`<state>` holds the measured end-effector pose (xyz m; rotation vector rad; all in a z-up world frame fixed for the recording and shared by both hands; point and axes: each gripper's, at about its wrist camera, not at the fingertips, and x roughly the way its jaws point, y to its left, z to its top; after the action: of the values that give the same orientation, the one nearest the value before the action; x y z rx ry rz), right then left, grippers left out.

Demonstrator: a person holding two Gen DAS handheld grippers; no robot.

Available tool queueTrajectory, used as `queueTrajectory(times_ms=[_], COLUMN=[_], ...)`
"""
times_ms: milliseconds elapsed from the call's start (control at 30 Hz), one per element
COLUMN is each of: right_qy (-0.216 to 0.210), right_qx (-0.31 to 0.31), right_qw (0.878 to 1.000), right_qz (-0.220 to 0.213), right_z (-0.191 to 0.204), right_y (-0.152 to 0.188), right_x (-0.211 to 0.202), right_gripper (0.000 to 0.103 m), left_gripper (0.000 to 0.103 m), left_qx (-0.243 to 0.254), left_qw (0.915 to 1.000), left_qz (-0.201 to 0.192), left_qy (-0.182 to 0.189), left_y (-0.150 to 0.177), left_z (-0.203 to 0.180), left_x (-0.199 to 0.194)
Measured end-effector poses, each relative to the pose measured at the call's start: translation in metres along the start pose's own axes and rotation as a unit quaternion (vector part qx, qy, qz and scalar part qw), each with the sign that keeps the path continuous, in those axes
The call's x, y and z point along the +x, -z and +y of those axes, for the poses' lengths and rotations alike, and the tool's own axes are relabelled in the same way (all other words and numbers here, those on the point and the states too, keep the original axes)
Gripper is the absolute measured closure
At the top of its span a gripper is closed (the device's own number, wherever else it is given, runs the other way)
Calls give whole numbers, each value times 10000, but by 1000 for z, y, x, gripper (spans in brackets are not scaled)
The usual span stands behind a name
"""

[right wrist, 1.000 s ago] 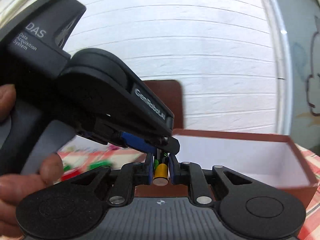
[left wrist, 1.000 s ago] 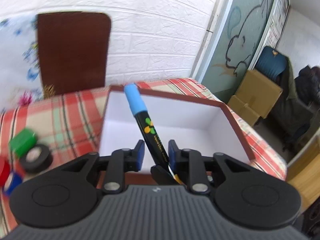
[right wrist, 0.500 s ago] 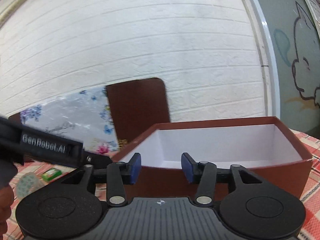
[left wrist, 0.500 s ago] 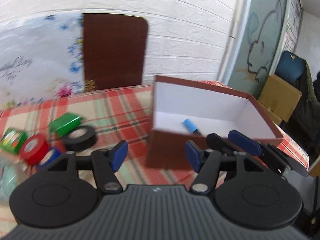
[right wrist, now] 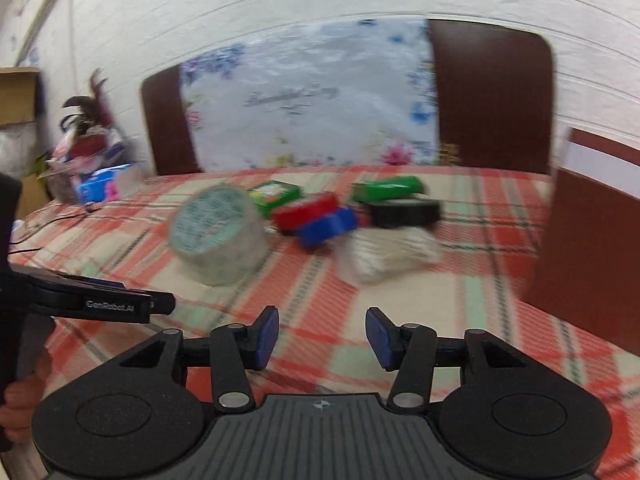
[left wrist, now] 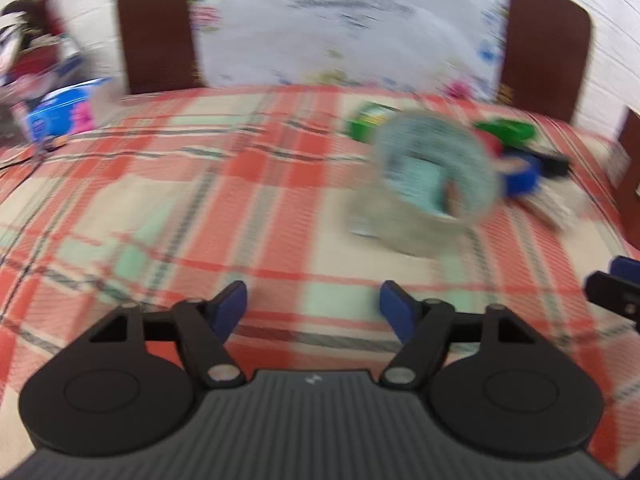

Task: Organize objects
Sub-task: 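Move the left gripper over to the clear packing-tape roll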

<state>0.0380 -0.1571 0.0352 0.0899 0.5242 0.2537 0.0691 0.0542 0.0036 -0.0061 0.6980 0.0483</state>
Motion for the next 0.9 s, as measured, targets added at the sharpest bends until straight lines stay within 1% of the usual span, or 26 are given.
queueTrajectory(times_ms=[33, 100, 133, 200, 267, 300, 333, 367, 400, 433, 467, 533, 667, 733, 767, 800, 833, 867, 900], right_qy=[-74, -171, -194, -171, -134, -179, -68, -41, -123, -185, -161, -51, 23, 198, 372, 542, 619, 606, 562], right_qx=[77, 255, 308, 322, 300, 339, 445, 611, 819, 935, 878, 714, 660, 494, 458, 496, 576, 654, 682], right_qw=[9999, 9995, 9993, 9993, 9992, 9986, 9981, 9972, 9956, 9947, 9953, 9970, 9956, 9953, 9953, 9951, 9950, 9954, 9960], right_qz=[-9, -33, -51, -1, 223, 366, 412, 436, 431, 396, 385, 299, 662, 813, 768, 661, 533, 358, 155], right_z=[4, 12, 15, 19, 20, 18, 16, 12, 7, 3, 2, -1, -18, -20, -22, -24, -27, -29, -29], right_y=[-7, -22, -30, -40, -43, -42, -42, -42, -44, -45, -46, -43, -26, -13, -7, -3, 0, 2, 4], right_x=[7, 22, 31, 51, 74, 83, 84, 81, 73, 62, 49, 22, -21, -33, -38, -45, -53, -63, -74], right_gripper=[46, 45, 45, 46, 58, 80, 87, 89, 95, 95, 94, 94, 93, 87, 86, 73, 46, 35, 24], left_gripper=[15, 15, 15, 11, 9, 9, 9, 9, 9, 7, 7, 6, 4, 4, 4, 4, 6, 6, 7], left_qx=[-50, -403, -435, -204, -137, -173, -199, -203, -203, -207, -202, -170, -131, -121, -116, -105, -130, -218, -388], left_qw=[9998, 9986, 9984, 9993, 9994, 9994, 9993, 9993, 9993, 9993, 9993, 9994, 9995, 9995, 9995, 9996, 9997, 9997, 9992], left_qz=[-152, -316, -331, -313, -308, -303, -306, -312, -321, -322, -319, -316, -299, -296, -285, -256, -201, -108, -16], left_qy=[-137, 122, 123, -3, -31, 6, 38, 51, 53, 44, 47, 16, 6, -8, -13, -32, -47, -26, 112], left_y=[2, 4, 2, -2, -4, -5, -5, -6, -4, -3, -4, 5, 6, 6, 6, 5, 4, 2, 1], left_z=[11, 30, 30, 21, 16, 17, 18, 18, 20, 20, 19, 19, 18, 18, 18, 18, 17, 17, 18], left_x=[3, 4, 5, 10, 13, 14, 15, 16, 16, 15, 16, 10, 9, 9, 9, 9, 7, 3, -3])
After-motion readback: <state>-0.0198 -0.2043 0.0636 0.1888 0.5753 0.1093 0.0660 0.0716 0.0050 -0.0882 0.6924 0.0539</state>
